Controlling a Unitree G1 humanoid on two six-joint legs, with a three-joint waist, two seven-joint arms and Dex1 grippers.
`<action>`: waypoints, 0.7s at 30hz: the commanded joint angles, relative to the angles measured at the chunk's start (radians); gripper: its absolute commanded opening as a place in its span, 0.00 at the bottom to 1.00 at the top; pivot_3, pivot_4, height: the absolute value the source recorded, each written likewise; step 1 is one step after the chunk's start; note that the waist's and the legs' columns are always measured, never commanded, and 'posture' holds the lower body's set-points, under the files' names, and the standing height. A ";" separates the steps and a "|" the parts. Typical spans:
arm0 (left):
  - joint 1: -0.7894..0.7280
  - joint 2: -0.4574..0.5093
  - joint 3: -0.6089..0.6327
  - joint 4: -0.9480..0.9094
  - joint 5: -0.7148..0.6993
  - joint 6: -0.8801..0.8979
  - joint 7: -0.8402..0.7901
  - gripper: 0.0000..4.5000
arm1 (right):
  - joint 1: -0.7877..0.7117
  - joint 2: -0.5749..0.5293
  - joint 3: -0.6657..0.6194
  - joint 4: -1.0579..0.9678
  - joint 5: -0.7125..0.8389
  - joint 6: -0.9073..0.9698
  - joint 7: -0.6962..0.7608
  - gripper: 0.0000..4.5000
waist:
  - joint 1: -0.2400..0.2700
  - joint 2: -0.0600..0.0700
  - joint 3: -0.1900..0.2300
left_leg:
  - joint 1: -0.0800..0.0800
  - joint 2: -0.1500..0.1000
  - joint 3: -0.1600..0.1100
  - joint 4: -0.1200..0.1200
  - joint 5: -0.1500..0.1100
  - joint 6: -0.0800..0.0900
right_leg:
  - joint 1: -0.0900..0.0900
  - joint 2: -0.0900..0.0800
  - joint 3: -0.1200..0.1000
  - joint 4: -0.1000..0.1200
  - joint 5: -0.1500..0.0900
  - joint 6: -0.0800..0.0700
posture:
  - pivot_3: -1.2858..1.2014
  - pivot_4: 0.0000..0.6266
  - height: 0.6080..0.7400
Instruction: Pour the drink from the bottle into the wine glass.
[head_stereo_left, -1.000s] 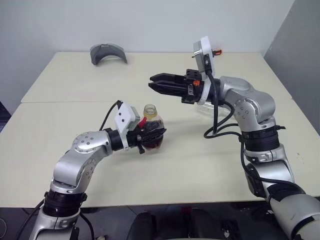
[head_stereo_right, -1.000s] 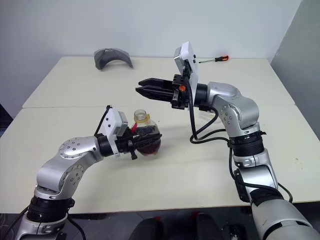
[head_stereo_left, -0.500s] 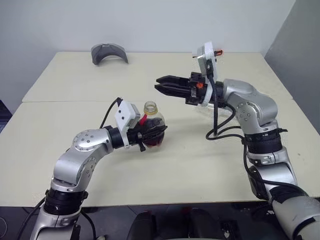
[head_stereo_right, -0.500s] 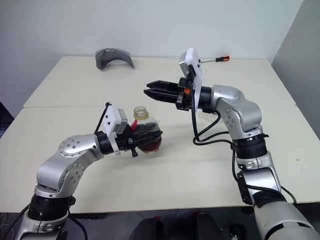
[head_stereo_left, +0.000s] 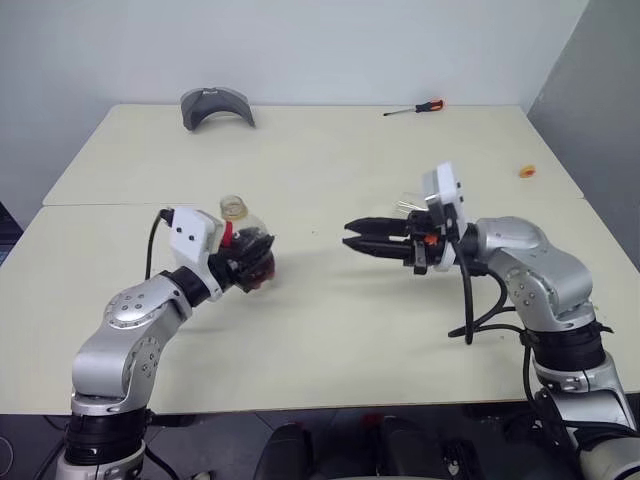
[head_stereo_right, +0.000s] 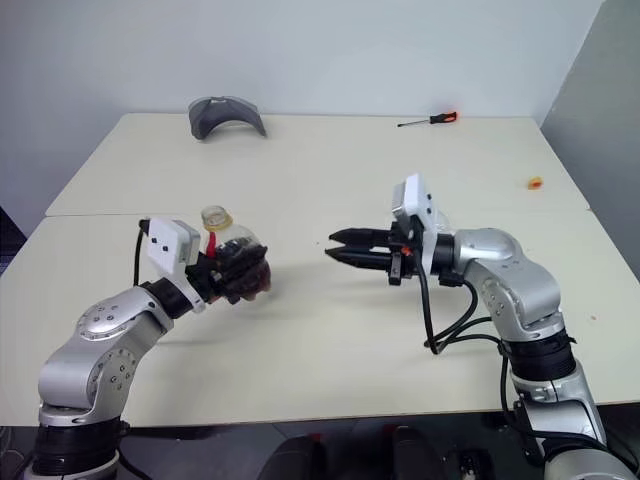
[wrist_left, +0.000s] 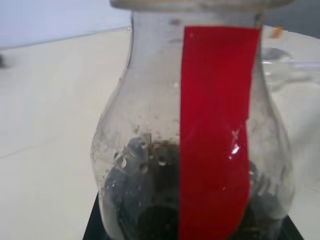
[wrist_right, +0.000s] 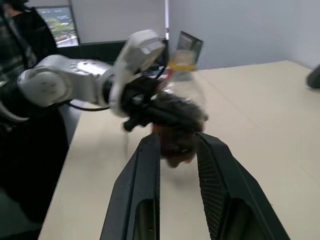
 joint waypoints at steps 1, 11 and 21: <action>-0.043 -0.006 0.098 0.029 0.029 -0.054 0.087 0.32 | -0.001 0.007 0.037 -0.045 -0.026 -0.076 0.028 0.25 | 0.000 0.000 0.000 | 0.000 0.000 0.000 0.000 0.000 0.000 | 0.000 0.000 0.000 0.000 0.000 0.000 | 0.52 0.24 1.00; -0.086 -0.009 0.215 0.239 0.118 -0.193 0.234 0.32 | -0.003 0.144 0.208 0.068 -0.227 -0.297 -0.017 0.25 | 0.003 -0.001 0.000 | 0.000 0.000 0.000 0.000 0.002 -0.003 | 0.000 0.000 0.000 0.000 0.000 0.000 | 0.52 0.24 1.00; -0.249 0.050 0.209 0.540 0.169 -0.352 0.213 0.32 | -0.017 0.244 0.169 0.121 -0.331 -0.216 -0.264 0.25 | 0.017 -0.005 -0.001 | 0.000 0.000 0.000 0.001 0.002 -0.004 | 0.000 -0.001 -0.001 -0.001 0.000 0.000 | 0.52 0.24 1.00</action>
